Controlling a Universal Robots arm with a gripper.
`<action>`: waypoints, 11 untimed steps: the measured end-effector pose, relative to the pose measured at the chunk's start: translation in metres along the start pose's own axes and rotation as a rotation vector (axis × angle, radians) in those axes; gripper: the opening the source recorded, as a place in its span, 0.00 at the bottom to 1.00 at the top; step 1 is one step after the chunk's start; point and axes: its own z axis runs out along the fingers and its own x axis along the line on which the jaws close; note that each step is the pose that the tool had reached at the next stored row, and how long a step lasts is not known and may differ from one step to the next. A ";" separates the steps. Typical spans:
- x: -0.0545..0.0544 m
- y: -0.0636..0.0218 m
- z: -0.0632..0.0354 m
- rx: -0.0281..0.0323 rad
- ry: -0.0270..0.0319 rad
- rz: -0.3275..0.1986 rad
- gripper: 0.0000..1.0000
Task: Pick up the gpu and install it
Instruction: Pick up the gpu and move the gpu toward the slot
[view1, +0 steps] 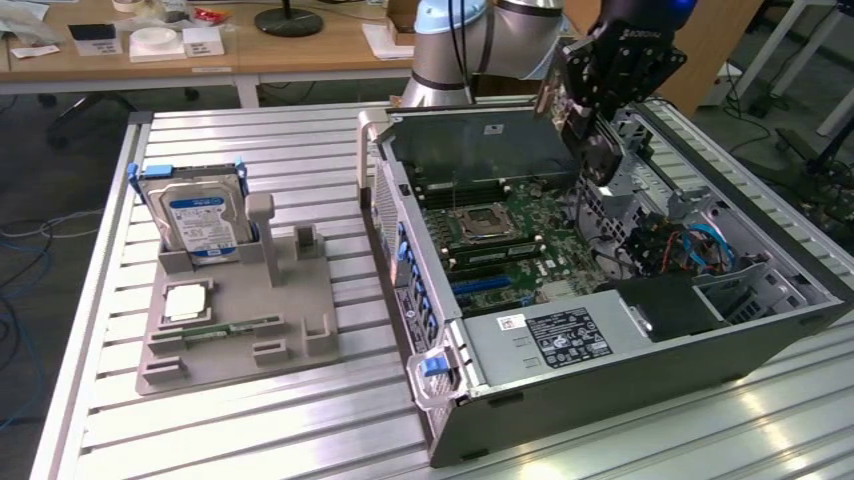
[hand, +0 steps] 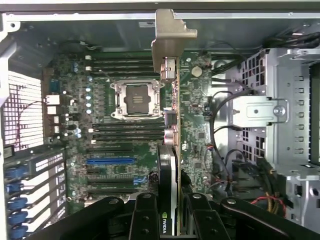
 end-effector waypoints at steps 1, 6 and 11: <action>-0.003 0.0001 0.0001 0.0000 -0.0001 0.000 0.27; -0.021 0.0010 0.0003 0.0000 0.0003 0.000 0.27; -0.038 0.0019 0.0006 0.0001 0.0006 0.000 0.27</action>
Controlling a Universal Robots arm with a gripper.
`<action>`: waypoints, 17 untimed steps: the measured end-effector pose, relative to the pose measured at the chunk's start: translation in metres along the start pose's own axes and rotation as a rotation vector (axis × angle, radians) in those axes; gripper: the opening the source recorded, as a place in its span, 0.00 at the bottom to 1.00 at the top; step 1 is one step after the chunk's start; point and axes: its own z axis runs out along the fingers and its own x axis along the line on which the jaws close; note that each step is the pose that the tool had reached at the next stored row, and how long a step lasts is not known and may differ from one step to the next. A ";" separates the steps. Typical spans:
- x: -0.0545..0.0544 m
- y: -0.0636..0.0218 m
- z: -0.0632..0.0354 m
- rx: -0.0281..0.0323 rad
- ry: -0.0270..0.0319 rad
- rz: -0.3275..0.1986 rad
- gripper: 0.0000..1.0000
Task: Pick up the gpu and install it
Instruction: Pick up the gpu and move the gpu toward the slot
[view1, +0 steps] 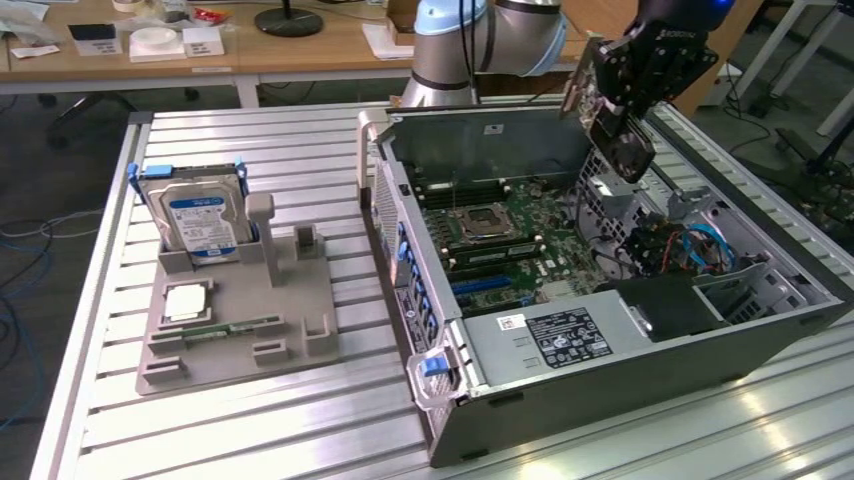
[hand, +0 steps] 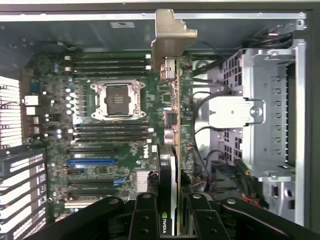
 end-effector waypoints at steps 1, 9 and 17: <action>-0.003 0.0001 0.0001 0.0000 0.0000 0.000 0.27; -0.016 0.0009 0.0003 0.0000 0.0000 0.000 0.27; -0.016 0.0008 0.0004 0.0063 -0.0005 0.004 0.27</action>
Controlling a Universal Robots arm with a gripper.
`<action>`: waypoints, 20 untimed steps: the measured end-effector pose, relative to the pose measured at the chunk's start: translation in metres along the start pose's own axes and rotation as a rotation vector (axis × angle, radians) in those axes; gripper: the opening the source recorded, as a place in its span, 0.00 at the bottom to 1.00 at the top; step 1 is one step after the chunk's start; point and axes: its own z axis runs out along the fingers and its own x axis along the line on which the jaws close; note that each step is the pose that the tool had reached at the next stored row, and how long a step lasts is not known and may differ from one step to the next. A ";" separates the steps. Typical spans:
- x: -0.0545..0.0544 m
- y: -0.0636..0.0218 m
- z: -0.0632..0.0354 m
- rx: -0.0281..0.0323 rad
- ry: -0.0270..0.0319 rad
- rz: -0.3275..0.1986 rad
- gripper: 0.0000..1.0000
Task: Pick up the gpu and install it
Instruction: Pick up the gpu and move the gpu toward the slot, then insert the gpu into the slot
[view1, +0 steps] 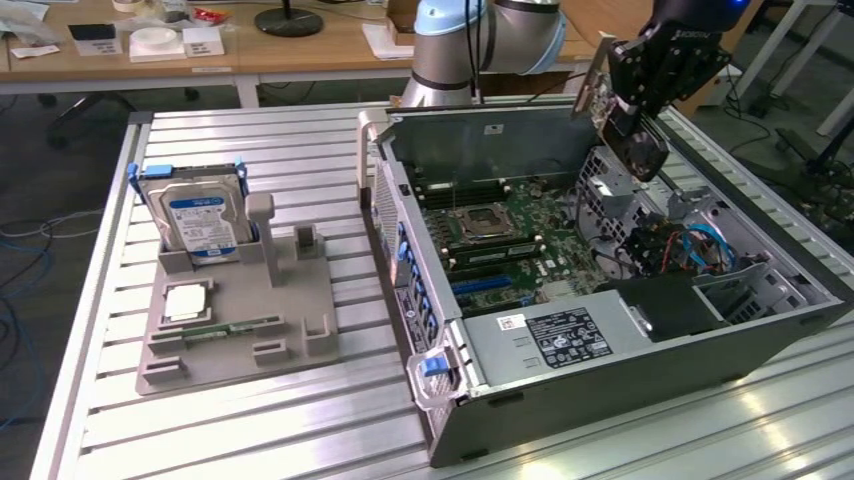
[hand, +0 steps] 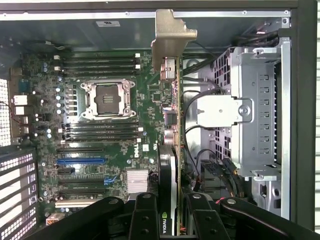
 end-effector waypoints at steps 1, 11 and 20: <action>0.000 0.0000 0.0000 0.0002 0.0000 0.000 0.27; 0.000 0.0000 0.0000 0.0001 -0.0001 0.000 0.27; 0.000 0.0000 0.0001 -0.0003 0.0012 -0.035 0.27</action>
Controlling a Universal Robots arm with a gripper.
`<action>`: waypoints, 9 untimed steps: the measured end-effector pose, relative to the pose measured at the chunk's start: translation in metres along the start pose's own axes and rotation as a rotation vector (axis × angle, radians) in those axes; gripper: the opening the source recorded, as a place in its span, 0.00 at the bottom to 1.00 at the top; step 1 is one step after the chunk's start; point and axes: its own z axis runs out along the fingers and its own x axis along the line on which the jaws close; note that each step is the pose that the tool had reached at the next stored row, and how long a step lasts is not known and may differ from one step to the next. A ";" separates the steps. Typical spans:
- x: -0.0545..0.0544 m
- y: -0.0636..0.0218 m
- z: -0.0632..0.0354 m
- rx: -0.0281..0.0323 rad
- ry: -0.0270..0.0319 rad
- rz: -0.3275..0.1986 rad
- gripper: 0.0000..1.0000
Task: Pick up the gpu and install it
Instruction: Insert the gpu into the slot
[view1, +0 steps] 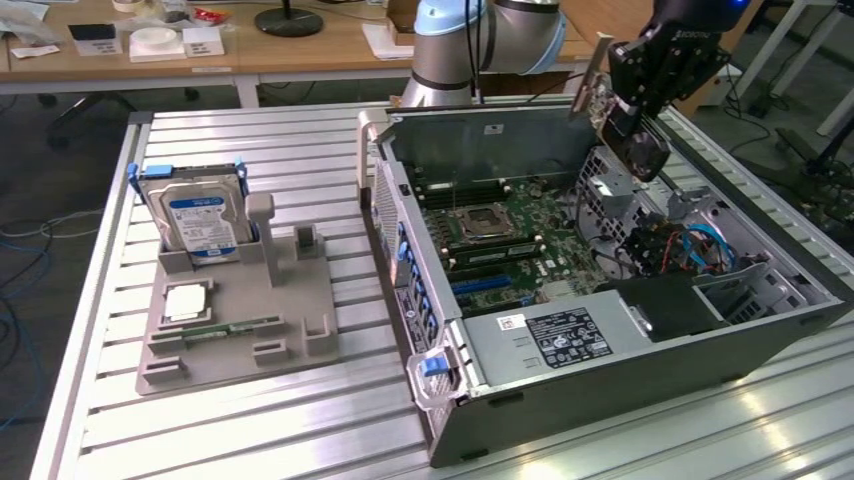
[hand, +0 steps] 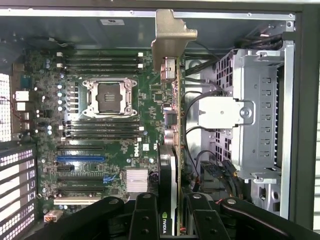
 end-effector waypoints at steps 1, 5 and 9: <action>0.000 0.0000 0.0000 -0.0001 0.0004 -0.008 0.27; 0.000 0.0000 0.0000 -0.0005 0.0018 -0.046 0.27; 0.000 0.0000 0.0001 -0.0010 0.0035 -0.090 0.27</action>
